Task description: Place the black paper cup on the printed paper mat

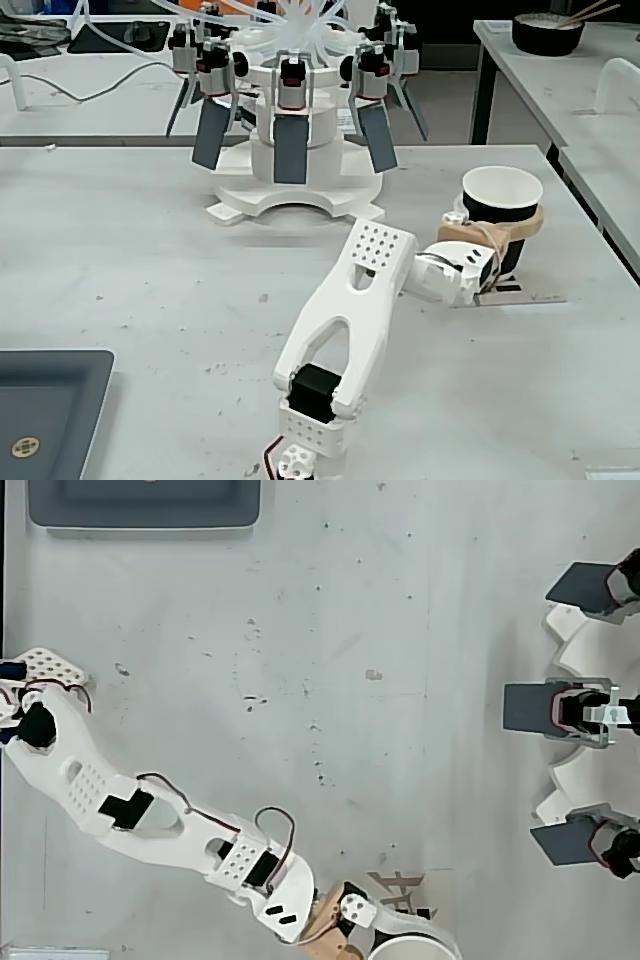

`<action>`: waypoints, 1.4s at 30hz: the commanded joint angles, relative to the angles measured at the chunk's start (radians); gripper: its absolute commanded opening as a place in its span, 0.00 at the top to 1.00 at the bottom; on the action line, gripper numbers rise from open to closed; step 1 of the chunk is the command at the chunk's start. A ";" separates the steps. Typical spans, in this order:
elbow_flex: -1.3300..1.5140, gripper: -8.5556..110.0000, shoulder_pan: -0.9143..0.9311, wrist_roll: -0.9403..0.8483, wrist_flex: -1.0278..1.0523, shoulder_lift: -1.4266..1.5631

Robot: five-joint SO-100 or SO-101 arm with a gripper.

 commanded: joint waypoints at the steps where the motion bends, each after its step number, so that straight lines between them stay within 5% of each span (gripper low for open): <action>1: -0.058 0.84 0.011 0.008 0.003 0.002; 18: -0.044 0.81 0.011 0.028 -0.020 -0.041; 42: 0.064 0.45 0.098 0.043 -0.026 0.052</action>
